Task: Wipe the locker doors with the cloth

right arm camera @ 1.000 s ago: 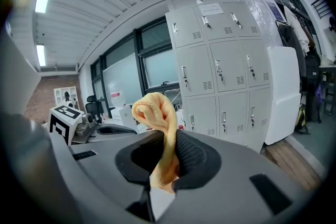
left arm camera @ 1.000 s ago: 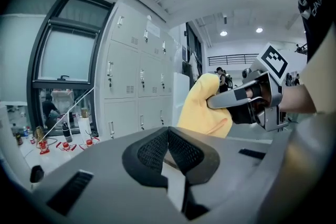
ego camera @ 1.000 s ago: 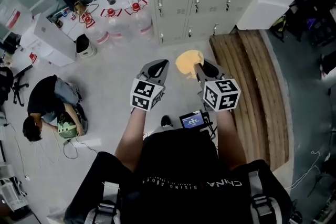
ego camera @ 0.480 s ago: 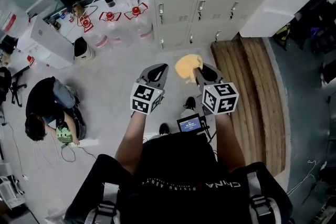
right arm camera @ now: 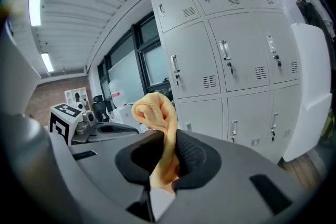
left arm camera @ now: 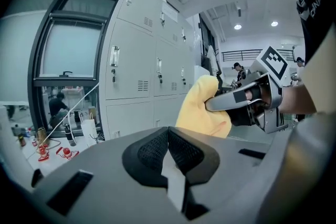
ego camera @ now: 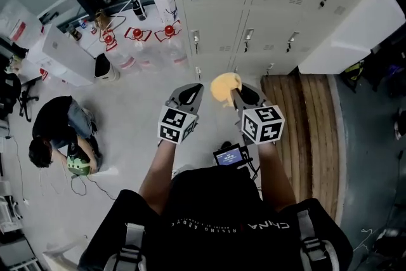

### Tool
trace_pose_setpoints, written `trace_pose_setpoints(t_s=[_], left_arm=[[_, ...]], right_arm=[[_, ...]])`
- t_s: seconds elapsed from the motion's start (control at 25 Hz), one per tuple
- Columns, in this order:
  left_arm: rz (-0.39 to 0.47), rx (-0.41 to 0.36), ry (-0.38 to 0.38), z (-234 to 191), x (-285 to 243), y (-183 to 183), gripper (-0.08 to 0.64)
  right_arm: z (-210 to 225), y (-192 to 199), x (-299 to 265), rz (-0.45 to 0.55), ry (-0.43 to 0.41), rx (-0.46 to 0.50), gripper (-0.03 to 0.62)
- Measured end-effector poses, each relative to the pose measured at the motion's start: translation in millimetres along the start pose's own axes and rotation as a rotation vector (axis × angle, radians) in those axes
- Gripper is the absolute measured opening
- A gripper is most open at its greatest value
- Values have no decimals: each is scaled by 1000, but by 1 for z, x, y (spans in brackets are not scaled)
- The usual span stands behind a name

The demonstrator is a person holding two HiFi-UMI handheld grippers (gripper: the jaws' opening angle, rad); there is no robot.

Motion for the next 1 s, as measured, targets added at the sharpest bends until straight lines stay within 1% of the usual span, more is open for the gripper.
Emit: trace_pose_setpoints(t_s=[0.16, 0.32, 0.52, 0.56, 0.64, 0.72, 0.84, 1.0], left_arm=[[-15, 10, -31, -17, -26, -11, 18], [-32, 30, -31, -40, -40, -11, 18], [-35, 11, 7, -79, -45, -11, 18], [-40, -6, 13, -87, -45, -11, 18], [-53, -74, 24, -100, -47, -14, 18], [-48, -125, 53, -110, -50, -18, 18], [-18, -117, 99, -121, -51, -24, 18], [-6, -89, 100, -132, -55, -22, 18]], right_arm=[[19, -16, -33, -12, -59, 4, 83], [22, -21, -60, -33, -74, -9, 83], [14, -32, -95, -25, -26, -22, 83], [10, -34, -101, -24, -17, -19, 83], [-1, -40, -113, -20, -4, 0, 83], [-12, -46, -124, -13, 8, 19, 83], [-23, -49, -136, -2, 31, 24, 83], [-23, -51, -143, 3, 41, 19, 83]])
Point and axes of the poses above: the fingertips, and each gripper's own axes: x backward along the fingers, z to its right, y out of its underside, the point moved 5 cm from there along x, backward along the fingers, and after that the axes turned 5 degrees about y, right-handed, at the moved point
